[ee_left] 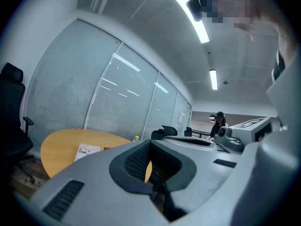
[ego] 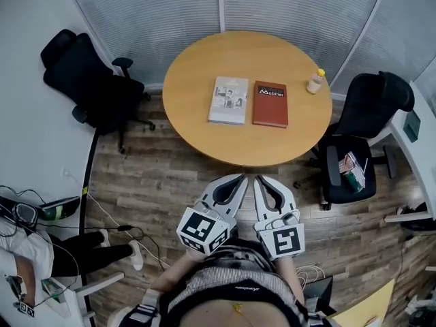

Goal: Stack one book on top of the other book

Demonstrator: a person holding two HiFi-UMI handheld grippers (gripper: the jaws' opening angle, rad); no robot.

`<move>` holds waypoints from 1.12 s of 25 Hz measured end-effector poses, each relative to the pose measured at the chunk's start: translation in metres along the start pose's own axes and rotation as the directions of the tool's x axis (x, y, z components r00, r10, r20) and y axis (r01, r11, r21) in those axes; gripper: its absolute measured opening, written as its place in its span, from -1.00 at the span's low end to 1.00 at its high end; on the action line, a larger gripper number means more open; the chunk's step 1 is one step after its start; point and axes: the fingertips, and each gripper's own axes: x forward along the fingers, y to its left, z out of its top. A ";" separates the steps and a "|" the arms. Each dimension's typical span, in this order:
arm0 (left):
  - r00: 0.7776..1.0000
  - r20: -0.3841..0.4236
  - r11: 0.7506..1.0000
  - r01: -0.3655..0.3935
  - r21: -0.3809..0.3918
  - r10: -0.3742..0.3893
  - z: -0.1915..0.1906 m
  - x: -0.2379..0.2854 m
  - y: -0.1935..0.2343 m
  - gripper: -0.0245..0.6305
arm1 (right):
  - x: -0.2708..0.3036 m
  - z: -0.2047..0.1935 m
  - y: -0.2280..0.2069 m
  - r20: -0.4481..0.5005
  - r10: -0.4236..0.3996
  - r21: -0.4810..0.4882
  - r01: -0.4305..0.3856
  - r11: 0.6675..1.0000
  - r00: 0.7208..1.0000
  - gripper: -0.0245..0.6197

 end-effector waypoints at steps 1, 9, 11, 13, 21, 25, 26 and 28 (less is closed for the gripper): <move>1.000 -0.001 1.000 0.004 0.001 -0.004 0.001 0.001 0.006 -0.87 | 0.006 0.000 0.001 -0.001 -0.002 -0.003 0.002 1.000 1.000 -0.84; 0.999 -0.020 1.000 0.026 0.002 -0.026 0.005 0.001 0.034 -0.87 | 0.033 -0.007 0.007 -0.027 -0.029 0.009 0.030 1.000 0.999 -0.84; 0.999 -0.021 1.000 0.024 -0.001 -0.024 0.006 0.001 0.039 -0.87 | 0.037 -0.008 0.007 -0.035 -0.032 0.012 0.032 0.999 0.999 -0.84; 0.999 -0.026 1.000 0.019 -0.003 -0.019 0.006 0.003 0.045 -0.87 | 0.041 -0.009 0.006 -0.039 -0.032 0.017 0.033 0.999 0.999 -0.84; 1.000 -0.026 1.000 -0.011 -0.022 0.010 0.006 0.021 0.065 -0.87 | 0.063 -0.013 -0.008 -0.041 -0.006 0.023 0.007 1.000 0.999 -0.84; 1.000 -0.021 1.000 -0.022 -0.022 0.021 0.010 0.043 0.075 -0.87 | 0.080 -0.012 -0.026 -0.028 0.010 0.019 -0.010 1.000 1.000 -0.84; 0.999 -0.020 0.999 -0.026 -0.021 0.025 0.012 0.049 0.078 -0.87 | 0.085 -0.012 -0.031 -0.026 0.015 0.017 -0.014 1.000 1.000 -0.84; 0.999 -0.020 0.999 -0.032 -0.019 0.031 0.015 0.063 0.084 -0.87 | 0.095 -0.012 -0.042 -0.023 0.023 0.012 -0.022 1.000 0.999 -0.84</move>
